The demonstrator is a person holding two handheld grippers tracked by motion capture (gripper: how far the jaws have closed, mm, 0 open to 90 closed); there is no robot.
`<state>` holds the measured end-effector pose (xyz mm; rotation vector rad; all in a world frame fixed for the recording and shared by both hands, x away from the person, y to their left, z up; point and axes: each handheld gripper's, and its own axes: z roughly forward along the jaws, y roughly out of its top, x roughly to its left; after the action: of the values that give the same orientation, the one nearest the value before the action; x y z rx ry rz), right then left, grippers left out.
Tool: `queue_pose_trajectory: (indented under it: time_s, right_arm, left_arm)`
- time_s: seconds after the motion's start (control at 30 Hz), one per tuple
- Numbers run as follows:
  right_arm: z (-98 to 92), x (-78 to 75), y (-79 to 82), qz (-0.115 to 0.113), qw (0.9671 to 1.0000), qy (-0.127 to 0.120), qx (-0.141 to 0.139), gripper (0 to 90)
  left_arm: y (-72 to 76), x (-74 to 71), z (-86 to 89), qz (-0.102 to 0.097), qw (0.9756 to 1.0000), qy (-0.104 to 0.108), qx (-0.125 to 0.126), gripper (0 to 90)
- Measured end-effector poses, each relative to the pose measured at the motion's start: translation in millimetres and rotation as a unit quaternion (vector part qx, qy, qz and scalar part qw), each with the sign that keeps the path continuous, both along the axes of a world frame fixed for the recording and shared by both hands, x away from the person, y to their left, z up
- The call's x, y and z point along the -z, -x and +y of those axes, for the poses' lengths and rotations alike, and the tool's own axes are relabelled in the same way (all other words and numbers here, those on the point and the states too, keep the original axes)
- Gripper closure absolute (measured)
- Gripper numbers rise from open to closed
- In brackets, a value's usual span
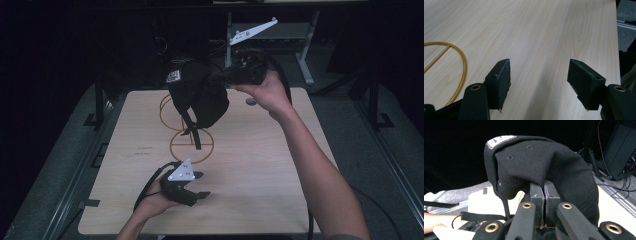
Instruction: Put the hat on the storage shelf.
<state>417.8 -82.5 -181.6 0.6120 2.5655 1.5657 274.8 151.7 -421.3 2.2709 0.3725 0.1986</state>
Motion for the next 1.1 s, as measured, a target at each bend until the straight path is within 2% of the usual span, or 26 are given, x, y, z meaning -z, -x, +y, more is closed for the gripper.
queue_pose_trajectory:
  time_s: [0.23,0.33,0.5,0.7,0.97,1.1]
  right_arm:
    - [19.2,-4.5,-9.9,0.001,0.9999,0.006,-0.008,88.1]
    - [29.6,-5.7,-14.0,0.001,0.9998,0.012,-0.013,88.0]
    - [46.6,-5.2,-20.0,0.010,0.9996,0.017,-0.022,88.0]
    - [66.5,0.2,-29.8,0.011,0.9992,0.022,-0.031,87.6]
    - [85.2,11.7,-39.4,0.028,0.9987,0.022,-0.038,86.5]
    - [94.1,17.8,-43.7,0.027,0.9984,0.030,-0.039,86.3]
  left_arm:
    - [-0.4,2.0,-3.2,0.006,1.0000,0.001,0.003,34.9]
    - [-1.4,1.4,-2.5,-0.001,1.0000,-0.001,0.007,34.9]
    - [-2.1,0.0,-2.2,0.001,1.0000,0.005,0.008,34.9]
    - [-1.5,0.5,-3.5,-0.001,0.9999,0.004,0.010,34.8]
    - [-1.5,-1.6,-3.3,-0.002,0.9999,0.011,0.011,34.8]
    - [-1.2,-0.7,-4.5,-0.003,0.9998,0.012,0.014,34.8]
